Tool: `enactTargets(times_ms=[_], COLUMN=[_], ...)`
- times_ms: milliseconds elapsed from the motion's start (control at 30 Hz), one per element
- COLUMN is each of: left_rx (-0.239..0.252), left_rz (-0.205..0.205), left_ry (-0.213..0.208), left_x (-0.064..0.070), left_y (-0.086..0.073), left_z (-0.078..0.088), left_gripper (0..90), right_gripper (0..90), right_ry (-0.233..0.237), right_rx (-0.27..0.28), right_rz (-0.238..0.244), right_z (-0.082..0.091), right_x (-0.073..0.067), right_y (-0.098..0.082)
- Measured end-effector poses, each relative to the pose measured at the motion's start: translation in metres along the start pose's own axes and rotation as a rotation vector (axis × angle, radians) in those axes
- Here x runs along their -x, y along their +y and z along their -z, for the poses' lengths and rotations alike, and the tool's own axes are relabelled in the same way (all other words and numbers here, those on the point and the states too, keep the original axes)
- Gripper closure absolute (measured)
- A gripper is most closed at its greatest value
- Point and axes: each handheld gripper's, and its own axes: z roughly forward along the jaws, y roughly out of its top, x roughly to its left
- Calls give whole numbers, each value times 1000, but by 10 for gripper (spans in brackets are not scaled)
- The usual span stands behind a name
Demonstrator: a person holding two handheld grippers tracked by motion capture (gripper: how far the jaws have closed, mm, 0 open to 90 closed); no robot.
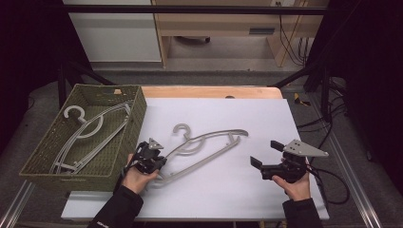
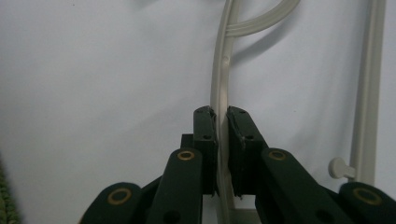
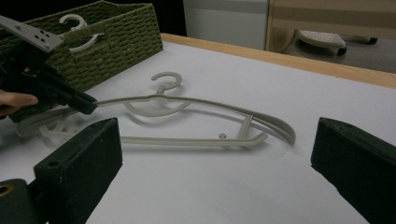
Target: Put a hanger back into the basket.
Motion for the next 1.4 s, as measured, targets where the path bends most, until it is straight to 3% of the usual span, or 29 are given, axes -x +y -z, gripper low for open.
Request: enactTargets(times_ms=[300, 400, 633, 767, 967, 1167, 1400], left_rx=[109, 168, 254, 258, 225, 289, 381], left_rz=[24, 26, 26, 37, 44, 45, 71], left_ry=[-36, -40, -45, -60, -66, -58, -41], left_x=[-1, 1, 1, -1, 3, 2, -11], left_y=[4, 7, 11, 11, 8, 11, 15], left_z=[28, 40, 66, 68, 49, 68, 99], left_gripper=[829, 829, 830, 830, 830, 830, 830], right_gripper=[22, 22, 21, 22, 21, 22, 22], right_ry=[1, 1, -1, 1, 1, 3, 0], right_rx=[0, 1, 4, 1, -2, 3, 3], right_rz=[1, 3, 2, 0, 6, 3, 1], right_z=[0, 0, 1, 0, -1, 0, 0], right_x=[0, 0, 0, 0, 0, 0, 0], right_y=[0, 0, 0, 0, 0, 0, 0])
